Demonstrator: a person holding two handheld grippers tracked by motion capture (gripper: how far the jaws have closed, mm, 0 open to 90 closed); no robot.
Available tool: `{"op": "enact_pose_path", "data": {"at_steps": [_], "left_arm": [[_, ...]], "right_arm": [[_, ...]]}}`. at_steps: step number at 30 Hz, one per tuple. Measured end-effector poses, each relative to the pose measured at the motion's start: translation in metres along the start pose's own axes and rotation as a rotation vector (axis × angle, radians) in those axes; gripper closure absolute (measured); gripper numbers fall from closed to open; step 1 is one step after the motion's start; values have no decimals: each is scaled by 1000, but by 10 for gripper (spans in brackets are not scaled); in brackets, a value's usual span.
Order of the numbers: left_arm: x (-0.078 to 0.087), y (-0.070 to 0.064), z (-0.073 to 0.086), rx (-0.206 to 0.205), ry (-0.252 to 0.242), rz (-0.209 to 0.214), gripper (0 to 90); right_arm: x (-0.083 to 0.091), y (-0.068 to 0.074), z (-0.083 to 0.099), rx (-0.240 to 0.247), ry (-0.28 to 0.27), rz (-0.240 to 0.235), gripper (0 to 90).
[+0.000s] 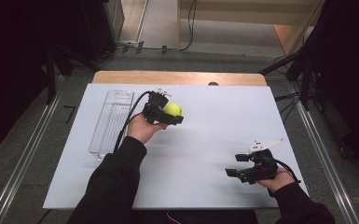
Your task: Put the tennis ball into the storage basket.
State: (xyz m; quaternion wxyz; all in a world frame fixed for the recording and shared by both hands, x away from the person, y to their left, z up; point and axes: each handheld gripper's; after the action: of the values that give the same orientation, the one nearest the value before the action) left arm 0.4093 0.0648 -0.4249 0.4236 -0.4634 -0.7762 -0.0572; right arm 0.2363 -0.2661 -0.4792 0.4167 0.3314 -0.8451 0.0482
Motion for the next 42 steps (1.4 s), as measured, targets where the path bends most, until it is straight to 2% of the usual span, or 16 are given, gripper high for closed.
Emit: {"op": "enact_pose_path", "data": {"at_steps": [2, 13, 42], "left_arm": [[1, 1, 0, -4, 5, -1, 258], [14, 7, 1, 30, -11, -8, 258], [45, 23, 9, 68, -33, -71, 258]], "right_arm": [[0, 0, 0, 0, 1, 0, 197], [0, 1, -1, 2, 3, -2, 197], [-3, 1, -4, 12, 2, -9, 197]]}}
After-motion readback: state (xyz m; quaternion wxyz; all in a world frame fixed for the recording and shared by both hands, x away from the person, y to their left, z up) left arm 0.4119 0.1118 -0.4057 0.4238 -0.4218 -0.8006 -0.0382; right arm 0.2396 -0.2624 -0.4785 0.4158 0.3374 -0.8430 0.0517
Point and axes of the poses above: each handheld gripper's, and its own axes: x roughly backward along the jaws, z roughly out of its underside, y roughly to its left, and after that the axes turned 9 degrees about z, right-handed
